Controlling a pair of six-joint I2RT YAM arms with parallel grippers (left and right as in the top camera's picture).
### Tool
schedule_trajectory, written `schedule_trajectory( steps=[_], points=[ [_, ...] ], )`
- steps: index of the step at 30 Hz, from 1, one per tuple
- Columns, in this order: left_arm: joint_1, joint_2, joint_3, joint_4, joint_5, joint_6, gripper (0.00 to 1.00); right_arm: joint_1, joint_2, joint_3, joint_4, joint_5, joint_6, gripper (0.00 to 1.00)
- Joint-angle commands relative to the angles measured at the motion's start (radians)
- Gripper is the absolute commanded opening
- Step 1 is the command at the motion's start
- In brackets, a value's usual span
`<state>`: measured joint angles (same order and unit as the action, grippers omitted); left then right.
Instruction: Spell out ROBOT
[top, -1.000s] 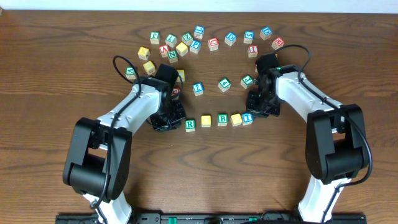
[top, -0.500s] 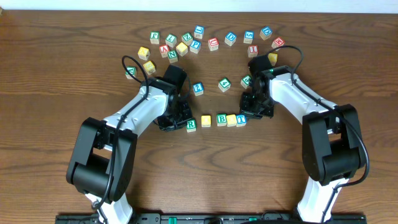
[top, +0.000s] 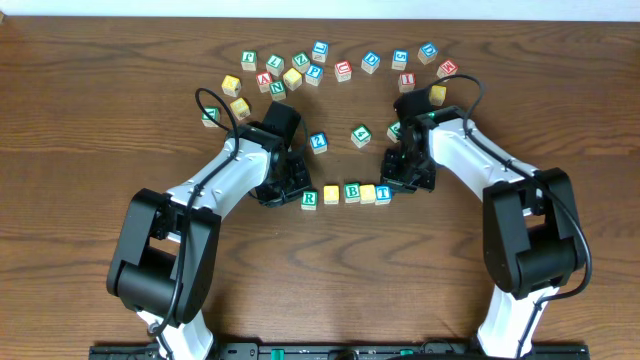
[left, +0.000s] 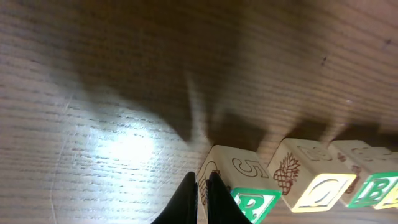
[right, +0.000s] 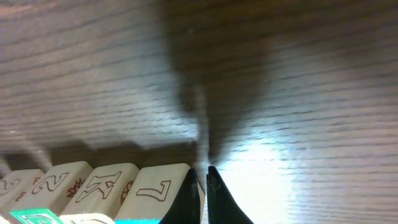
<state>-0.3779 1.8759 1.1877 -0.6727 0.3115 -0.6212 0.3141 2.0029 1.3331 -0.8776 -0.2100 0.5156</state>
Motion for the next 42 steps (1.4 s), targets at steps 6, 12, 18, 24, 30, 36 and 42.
schedule_trajectory(
  steps=[6, 12, 18, 24, 30, 36, 42],
  points=[
    [-0.002, 0.013, -0.007, 0.002, -0.006, -0.018, 0.07, 0.041, 0.011, -0.006, 0.006, -0.014, 0.023, 0.01],
    [-0.002, 0.013, -0.007, 0.002, -0.006, -0.021, 0.07, 0.043, 0.011, -0.006, 0.011, -0.014, 0.023, 0.01],
    [-0.002, 0.013, -0.007, 0.006, 0.018, -0.041, 0.08, 0.044, 0.011, -0.006, 0.022, -0.014, 0.023, 0.01],
    [-0.002, 0.013, -0.007, 0.006, 0.016, -0.043, 0.07, 0.048, 0.011, -0.006, 0.021, -0.014, 0.023, 0.01],
    [-0.002, 0.013, -0.007, 0.005, 0.017, -0.092, 0.07, 0.048, 0.011, -0.006, 0.007, -0.014, 0.031, 0.01],
    [-0.002, 0.013, -0.007, 0.005, 0.02, -0.104, 0.08, 0.048, 0.011, -0.006, 0.006, -0.037, 0.037, 0.01],
    [-0.002, 0.013, -0.007, 0.005, 0.02, -0.118, 0.07, 0.055, 0.011, -0.006, 0.006, -0.037, 0.038, 0.01]
  ],
)
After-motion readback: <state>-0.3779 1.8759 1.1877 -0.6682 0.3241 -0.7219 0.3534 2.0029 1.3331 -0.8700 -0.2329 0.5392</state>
